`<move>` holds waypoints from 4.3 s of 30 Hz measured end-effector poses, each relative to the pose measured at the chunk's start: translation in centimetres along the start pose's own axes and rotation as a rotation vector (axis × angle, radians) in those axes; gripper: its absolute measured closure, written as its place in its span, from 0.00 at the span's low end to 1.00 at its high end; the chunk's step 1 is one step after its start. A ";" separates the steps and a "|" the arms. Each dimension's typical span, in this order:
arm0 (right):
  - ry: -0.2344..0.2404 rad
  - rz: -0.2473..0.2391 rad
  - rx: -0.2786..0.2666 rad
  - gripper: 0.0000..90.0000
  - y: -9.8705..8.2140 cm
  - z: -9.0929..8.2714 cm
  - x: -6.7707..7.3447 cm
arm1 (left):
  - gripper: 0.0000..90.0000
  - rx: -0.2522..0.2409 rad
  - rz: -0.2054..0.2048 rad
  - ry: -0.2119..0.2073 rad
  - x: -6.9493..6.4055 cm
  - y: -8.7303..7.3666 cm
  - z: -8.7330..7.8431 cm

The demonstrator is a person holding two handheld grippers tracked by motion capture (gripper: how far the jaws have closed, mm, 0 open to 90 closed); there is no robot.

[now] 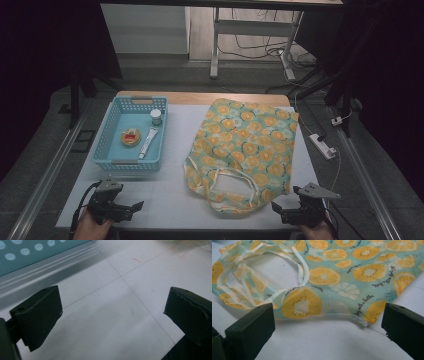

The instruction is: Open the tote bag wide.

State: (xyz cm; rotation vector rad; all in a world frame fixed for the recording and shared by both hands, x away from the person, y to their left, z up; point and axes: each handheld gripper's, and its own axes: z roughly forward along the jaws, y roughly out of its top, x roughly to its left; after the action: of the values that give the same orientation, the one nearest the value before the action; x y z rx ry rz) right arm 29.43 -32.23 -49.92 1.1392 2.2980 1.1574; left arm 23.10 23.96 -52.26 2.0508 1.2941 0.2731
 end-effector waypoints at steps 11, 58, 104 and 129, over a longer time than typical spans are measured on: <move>0.015 -0.061 0.017 0.00 0.1 0.2 0.5 | 0.03 -0.002 -0.016 -0.024 0.3 -0.1 0.0; 0.111 -0.153 -0.018 0.00 2.1 1.6 4.0 | 0.00 0.037 0.014 0.000 -0.2 0.2 0.4; 0.406 -0.376 0.127 0.21 4.0 7.2 13.0 | 0.00 0.064 0.022 0.013 -0.3 0.3 0.7; 0.409 -0.391 0.240 1.00 4.6 7.1 10.9 | 0.00 0.064 0.023 0.015 -0.3 0.3 0.6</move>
State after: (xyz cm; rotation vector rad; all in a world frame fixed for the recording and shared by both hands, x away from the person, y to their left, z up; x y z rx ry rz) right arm 29.07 -18.40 -50.00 0.5048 2.8639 1.0540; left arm 23.52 23.37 -52.49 2.1226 1.3043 0.2615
